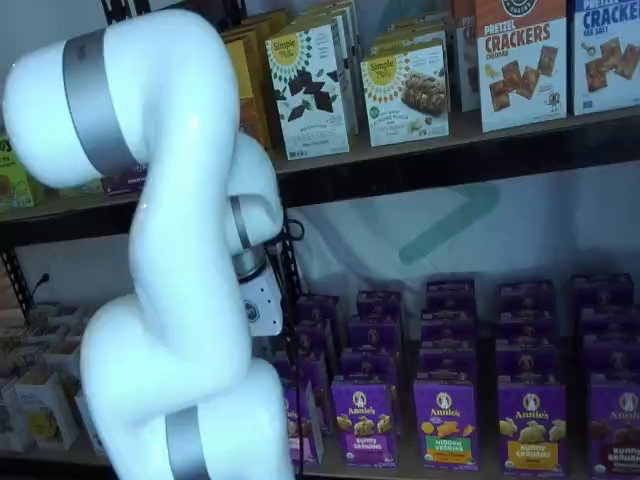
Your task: Pick up the purple box with a pink patch in the middle, on the bottom shelf, the first box from the left
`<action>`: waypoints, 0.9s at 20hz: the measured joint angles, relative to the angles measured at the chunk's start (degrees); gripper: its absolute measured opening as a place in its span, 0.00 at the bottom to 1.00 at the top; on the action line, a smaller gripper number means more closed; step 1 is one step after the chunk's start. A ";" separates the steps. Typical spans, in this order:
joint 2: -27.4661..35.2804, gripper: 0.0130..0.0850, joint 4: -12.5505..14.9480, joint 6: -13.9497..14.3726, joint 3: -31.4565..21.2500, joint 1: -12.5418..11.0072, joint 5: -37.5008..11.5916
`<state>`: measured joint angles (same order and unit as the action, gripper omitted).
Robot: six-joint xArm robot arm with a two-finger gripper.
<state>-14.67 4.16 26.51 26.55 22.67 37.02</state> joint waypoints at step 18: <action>10.52 1.00 -3.35 -5.58 4.00 -2.83 -9.10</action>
<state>-4.14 0.80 20.93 30.55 19.84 27.92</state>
